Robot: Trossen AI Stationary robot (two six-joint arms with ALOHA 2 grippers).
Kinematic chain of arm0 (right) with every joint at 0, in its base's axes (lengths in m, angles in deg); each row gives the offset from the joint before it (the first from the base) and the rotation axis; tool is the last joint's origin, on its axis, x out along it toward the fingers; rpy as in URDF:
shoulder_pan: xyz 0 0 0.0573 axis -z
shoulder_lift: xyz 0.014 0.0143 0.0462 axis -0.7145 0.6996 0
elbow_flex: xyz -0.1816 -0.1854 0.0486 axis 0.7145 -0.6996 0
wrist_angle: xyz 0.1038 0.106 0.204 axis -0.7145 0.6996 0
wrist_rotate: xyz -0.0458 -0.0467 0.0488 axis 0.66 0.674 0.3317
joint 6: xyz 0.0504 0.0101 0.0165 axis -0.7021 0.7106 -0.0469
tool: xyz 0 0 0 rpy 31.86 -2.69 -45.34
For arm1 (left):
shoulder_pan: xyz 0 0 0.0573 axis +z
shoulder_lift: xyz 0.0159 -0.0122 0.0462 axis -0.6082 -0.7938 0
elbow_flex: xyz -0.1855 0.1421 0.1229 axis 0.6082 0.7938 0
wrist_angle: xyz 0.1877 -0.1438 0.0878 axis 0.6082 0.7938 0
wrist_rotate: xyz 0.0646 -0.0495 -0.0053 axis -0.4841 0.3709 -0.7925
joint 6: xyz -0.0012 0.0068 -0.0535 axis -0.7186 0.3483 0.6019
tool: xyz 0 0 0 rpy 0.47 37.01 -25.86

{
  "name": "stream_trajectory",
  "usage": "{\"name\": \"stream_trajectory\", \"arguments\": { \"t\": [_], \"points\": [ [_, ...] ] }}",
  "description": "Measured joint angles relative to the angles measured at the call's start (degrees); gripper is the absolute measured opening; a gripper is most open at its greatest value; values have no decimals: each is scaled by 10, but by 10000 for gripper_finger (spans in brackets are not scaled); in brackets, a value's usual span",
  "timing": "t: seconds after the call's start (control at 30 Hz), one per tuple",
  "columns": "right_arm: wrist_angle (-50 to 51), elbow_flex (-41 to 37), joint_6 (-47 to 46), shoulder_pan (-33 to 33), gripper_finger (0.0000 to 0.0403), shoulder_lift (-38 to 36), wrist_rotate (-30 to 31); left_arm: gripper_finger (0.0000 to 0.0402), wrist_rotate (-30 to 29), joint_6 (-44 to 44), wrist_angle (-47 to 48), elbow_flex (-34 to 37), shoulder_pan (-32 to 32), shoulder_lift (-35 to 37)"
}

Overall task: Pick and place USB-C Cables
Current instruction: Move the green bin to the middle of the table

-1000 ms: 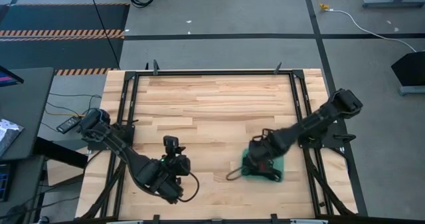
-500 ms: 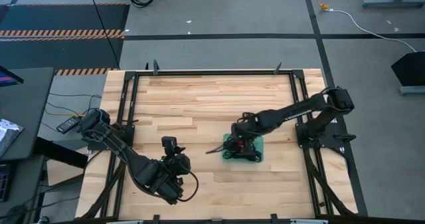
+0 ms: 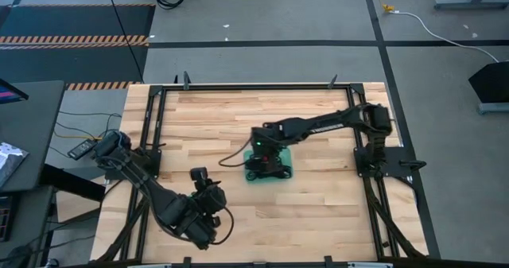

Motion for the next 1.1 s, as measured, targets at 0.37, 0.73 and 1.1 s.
{"name": "stream_trajectory", "arguments": {
  "t": [0.37, 0.73, 1.1],
  "points": [
    [54, 153, 36, 28, 4, 119, -8, 172, 0, 67, -11, 0, -41, 0],
    [56, 183, 1, 62, 4, 134, -6, 172, -7, 94, -15, 0, -67, -1],
    [62, 184, -8, 62, 4, 134, -5, 172, -7, 95, -17, 0, -67, -1]
  ]
}}
